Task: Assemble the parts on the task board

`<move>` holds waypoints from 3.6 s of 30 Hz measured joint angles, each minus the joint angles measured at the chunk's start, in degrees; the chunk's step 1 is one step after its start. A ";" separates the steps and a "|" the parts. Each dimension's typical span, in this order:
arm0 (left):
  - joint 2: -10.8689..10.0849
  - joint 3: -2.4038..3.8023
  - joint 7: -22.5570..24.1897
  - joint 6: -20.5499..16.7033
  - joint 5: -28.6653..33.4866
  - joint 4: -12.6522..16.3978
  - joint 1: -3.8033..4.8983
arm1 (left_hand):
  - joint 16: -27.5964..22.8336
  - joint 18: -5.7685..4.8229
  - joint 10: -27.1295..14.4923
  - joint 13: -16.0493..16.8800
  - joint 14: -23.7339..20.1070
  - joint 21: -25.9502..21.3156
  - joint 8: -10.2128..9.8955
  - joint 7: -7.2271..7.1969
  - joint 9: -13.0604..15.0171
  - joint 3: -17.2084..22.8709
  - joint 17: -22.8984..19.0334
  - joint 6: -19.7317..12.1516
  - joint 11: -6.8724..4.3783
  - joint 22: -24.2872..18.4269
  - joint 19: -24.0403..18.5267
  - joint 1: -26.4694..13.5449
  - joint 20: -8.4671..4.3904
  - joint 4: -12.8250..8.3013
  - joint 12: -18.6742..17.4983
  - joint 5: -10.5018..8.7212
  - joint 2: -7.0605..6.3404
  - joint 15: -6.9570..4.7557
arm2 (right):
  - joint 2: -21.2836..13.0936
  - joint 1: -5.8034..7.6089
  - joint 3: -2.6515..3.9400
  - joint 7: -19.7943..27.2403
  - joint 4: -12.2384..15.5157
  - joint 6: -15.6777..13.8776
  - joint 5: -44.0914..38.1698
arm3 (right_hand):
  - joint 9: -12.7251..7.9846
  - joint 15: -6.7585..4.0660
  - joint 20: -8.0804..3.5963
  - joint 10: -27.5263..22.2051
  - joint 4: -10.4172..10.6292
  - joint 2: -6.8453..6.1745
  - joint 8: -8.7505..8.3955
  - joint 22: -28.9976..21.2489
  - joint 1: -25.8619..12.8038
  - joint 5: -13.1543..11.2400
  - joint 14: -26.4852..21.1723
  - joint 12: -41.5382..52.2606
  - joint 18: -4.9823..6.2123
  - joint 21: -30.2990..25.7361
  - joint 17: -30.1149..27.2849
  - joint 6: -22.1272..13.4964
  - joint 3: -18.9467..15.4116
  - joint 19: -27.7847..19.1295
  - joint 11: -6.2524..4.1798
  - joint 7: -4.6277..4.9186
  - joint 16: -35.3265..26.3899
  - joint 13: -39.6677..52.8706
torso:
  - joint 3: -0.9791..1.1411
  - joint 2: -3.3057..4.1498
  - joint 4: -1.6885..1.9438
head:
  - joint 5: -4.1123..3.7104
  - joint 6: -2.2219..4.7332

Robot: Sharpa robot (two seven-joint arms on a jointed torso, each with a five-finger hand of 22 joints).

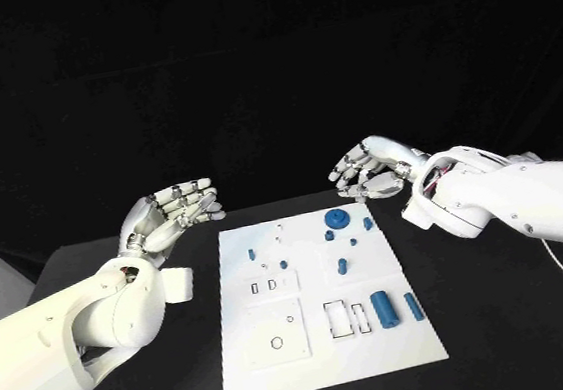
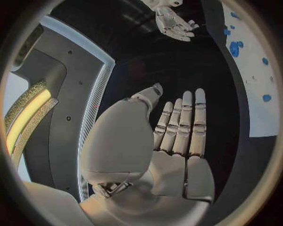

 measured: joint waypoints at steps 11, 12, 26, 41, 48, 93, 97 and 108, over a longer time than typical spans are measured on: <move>-3.07 0.48 -1.22 1.88 -0.80 7.44 0.24 | 14.63 -0.04 0.40 0.00 -2.26 17.88 0.59 0.01 0.05 2.67 7.64 -0.02 -0.40 12.05 -4.62 -3.82 -0.84 -3.46 -0.55 0.00 -0.09 -0.79 | 0.57 0.90 -0.02 -9.44 -0.32 4.19 -16.85 | 2.08 -1.21 -1.45 1.36 2.77 -4.05 -1.18 27.33 -2.32 -0.96 3.42 -0.15 -0.93 27.90 34.36 1.05 2.78 8.20 -1.16 -1.34 37.24 1.27 | -0.57 2.16 0.90 | -1.82 -0.36; -3.15 0.64 -1.31 1.95 -0.93 7.73 0.29 | 15.07 -0.03 0.40 0.00 -2.26 18.32 0.59 0.01 0.05 2.80 7.80 -0.02 -0.40 12.39 -4.80 -3.85 -0.67 -3.59 -0.55 0.00 -0.06 -0.79 | 0.70 0.92 -0.02 -10.08 -0.33 4.42 -17.90 | 2.17 -1.21 -1.34 0.59 2.77 -4.29 -1.18 28.35 -2.56 -1.18 3.42 -0.15 -0.93 28.71 35.45 0.76 2.78 8.31 -1.08 -1.44 38.36 1.27 | -0.64 2.41 0.99 | -1.93 -0.36; -4.45 1.36 -2.59 2.53 -2.33 10.10 1.29 | 17.64 -0.06 0.60 0.00 -2.26 20.91 0.60 0.02 0.11 3.02 8.69 -0.02 -0.60 14.12 -5.91 -4.80 -0.77 -3.81 -0.82 0.00 -0.15 -0.79 | 3.91 0.57 -0.09 -15.80 -2.62 6.56 -27.31 | 3.63 -1.20 -0.53 -3.48 4.13 -5.10 -1.18 43.94 -1.86 -1.34 3.42 0.53 -2.71 41.11 46.11 0.52 1.74 12.59 -0.81 -1.58 49.11 1.77 | -1.21 4.62 1.74 | -2.50 -0.51; -4.92 1.38 -3.09 2.58 -2.54 10.38 1.84 | 17.90 -0.06 0.60 0.01 -2.47 21.13 0.79 0.02 0.10 3.02 8.76 -0.02 -0.60 14.27 -6.12 -5.32 -0.56 -3.81 -0.82 0.00 -0.08 -0.99 | 4.89 -0.16 -0.25 -17.61 -3.64 8.45 -29.98 | 4.15 -1.20 -0.43 -3.48 4.43 -5.10 -0.89 47.53 -1.86 -1.34 3.41 1.63 -3.62 43.59 47.71 0.52 1.43 13.52 -0.82 -1.58 50.70 2.21 | -1.53 5.80 2.59 | -2.98 -0.37; -4.98 1.38 -3.21 2.58 -2.54 10.32 2.10 | 17.90 -0.06 0.60 0.01 -2.47 21.13 0.79 0.02 0.10 3.02 8.75 -0.02 -0.60 14.31 -6.12 -5.32 -0.55 -3.81 -0.82 0.00 -0.09 -0.99 | 5.24 -0.41 -0.30 -17.91 -3.94 9.11 -30.33 | 4.30 -1.20 -0.43 -3.48 4.43 -5.09 -0.89 47.90 -1.86 -1.34 3.41 1.63 -3.62 43.95 47.84 0.52 1.43 13.52 -0.82 -1.58 50.99 2.28 | -1.54 6.18 2.65 | -3.07 -0.29; -5.04 1.38 -3.65 3.20 -2.36 10.10 2.93 | 18.37 -0.07 0.37 0.01 -2.66 21.85 0.79 0.02 0.08 3.51 8.85 -0.02 -0.39 14.69 -6.32 -5.32 -0.76 -3.97 -0.82 0.00 -0.09 -0.79 | 6.79 -1.00 -0.39 -18.77 -3.89 4.71 -30.78 | 9.74 -2.04 -1.66 0.63 3.67 -1.70 3.78 55.36 1.56 -3.86 3.40 6.12 -4.50 49.31 49.59 6.10 6.91 15.15 -1.86 -3.43 53.65 4.14 | -1.57 7.97 3.15 | -3.51 0.74; -5.04 1.38 -3.68 3.22 -2.35 9.91 2.94 | 18.37 -0.07 0.37 0.01 -2.66 21.85 0.79 0.02 0.08 3.51 8.85 -0.02 -0.39 14.69 -6.32 -5.32 -0.76 -3.97 -0.82 0.00 -0.09 -0.79 | 7.38 -0.87 -0.31 -19.46 -3.31 1.84 -30.95 | 10.08 -2.04 -1.66 0.62 3.37 -1.70 3.80 55.43 1.56 -2.55 3.40 6.13 -4.50 49.31 49.49 5.80 7.19 15.14 -1.85 -3.13 53.65 4.13 | -1.57 8.00 3.20 | -3.34 0.94; -4.96 1.38 -3.75 3.28 -2.32 9.54 2.95 | 18.58 -0.07 0.37 0.01 -2.66 21.85 0.79 0.02 0.07 3.67 8.84 -0.02 -0.39 14.77 -6.52 -5.32 -0.55 -3.81 -0.82 0.00 -0.09 -0.79 | 11.58 -0.15 -0.02 -21.05 -4.43 -4.86 -31.39 | 10.66 -2.04 -1.65 0.60 2.59 -1.94 3.82 56.13 1.80 -0.76 3.40 6.05 -4.50 49.98 49.42 5.52 7.83 15.14 -1.85 -2.86 53.88 3.99 | -1.58 8.20 3.38 | -3.42 1.37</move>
